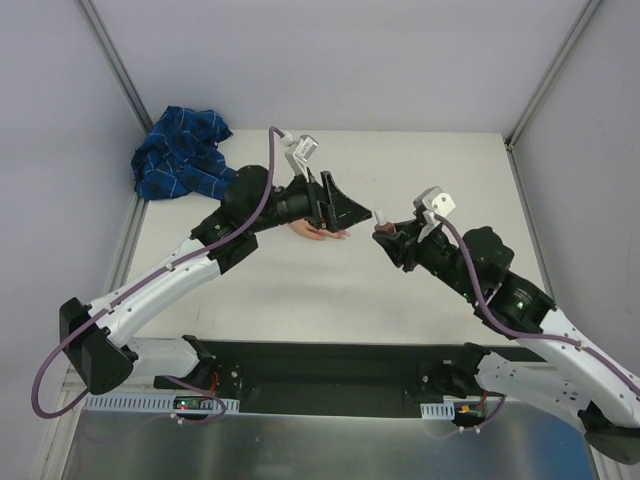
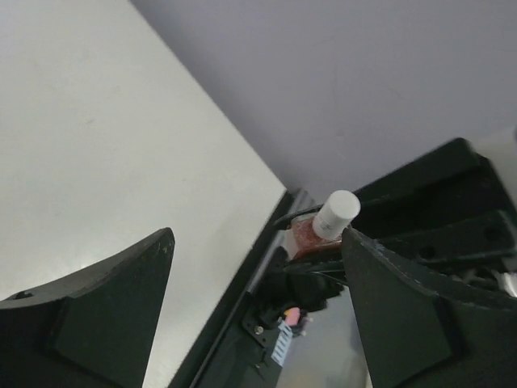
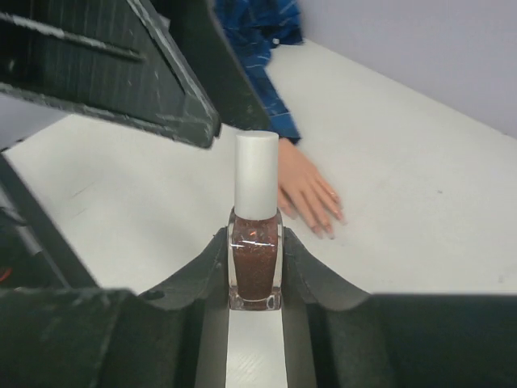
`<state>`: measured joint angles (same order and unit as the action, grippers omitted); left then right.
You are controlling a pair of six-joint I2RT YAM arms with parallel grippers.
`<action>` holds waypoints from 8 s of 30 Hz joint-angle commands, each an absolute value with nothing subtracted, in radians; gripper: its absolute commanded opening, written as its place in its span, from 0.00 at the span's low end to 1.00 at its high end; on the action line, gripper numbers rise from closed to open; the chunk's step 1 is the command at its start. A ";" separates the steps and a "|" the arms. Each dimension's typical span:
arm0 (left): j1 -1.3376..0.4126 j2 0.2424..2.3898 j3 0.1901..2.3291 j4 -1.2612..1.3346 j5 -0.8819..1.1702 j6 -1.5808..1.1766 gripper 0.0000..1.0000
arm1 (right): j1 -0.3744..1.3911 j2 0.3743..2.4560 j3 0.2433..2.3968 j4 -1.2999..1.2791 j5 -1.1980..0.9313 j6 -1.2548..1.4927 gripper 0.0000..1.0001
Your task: Paint the nails
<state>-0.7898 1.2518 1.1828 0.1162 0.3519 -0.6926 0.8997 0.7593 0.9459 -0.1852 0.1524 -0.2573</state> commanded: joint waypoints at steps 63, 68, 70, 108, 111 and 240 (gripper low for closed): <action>-0.854 1.367 1.287 0.630 0.922 -0.843 0.01 | 0.761 0.676 1.025 -0.086 -0.333 0.006 0.00; -1.042 1.301 1.409 0.052 0.092 -0.583 0.00 | 0.822 0.731 1.048 -0.147 -0.151 -0.116 0.00; -1.081 1.324 1.448 -0.093 -0.124 -0.630 0.00 | 0.927 0.764 1.060 -0.161 0.273 -0.249 0.00; -0.836 1.043 1.114 0.416 0.617 -0.597 0.83 | 0.664 0.721 1.006 0.020 -0.663 0.038 0.00; -0.827 1.086 1.126 0.474 0.679 -0.635 0.80 | 0.660 0.723 1.006 0.023 -0.684 0.055 0.01; -1.077 1.329 1.507 -0.034 -0.002 -0.563 0.70 | 0.946 0.719 0.996 -0.092 0.155 -0.218 0.00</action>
<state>-1.0679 1.4269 1.5387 -0.0555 -0.0822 -0.6334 0.9585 0.7498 0.9871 -0.1623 0.2955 -0.2501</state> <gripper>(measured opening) 0.624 0.276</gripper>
